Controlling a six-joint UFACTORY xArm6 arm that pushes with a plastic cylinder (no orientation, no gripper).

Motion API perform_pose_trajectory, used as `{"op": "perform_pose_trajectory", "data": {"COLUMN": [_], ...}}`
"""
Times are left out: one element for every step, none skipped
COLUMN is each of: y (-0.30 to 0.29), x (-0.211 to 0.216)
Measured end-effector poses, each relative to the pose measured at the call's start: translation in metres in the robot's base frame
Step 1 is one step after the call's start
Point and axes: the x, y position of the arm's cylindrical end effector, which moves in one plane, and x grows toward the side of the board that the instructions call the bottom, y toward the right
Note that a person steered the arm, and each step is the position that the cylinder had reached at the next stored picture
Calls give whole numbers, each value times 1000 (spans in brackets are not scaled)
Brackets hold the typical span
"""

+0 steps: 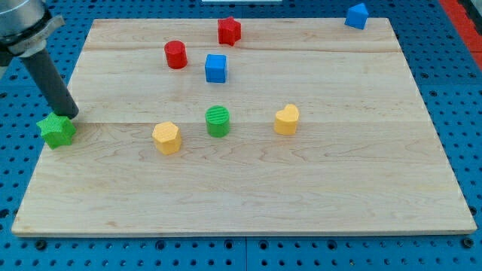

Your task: Move the green star a bit right

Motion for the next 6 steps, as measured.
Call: {"op": "perform_pose_trajectory", "data": {"y": [-25, -29, -29, -28, -29, -29], "x": [-17, -8, 33, 47, 55, 43]}}
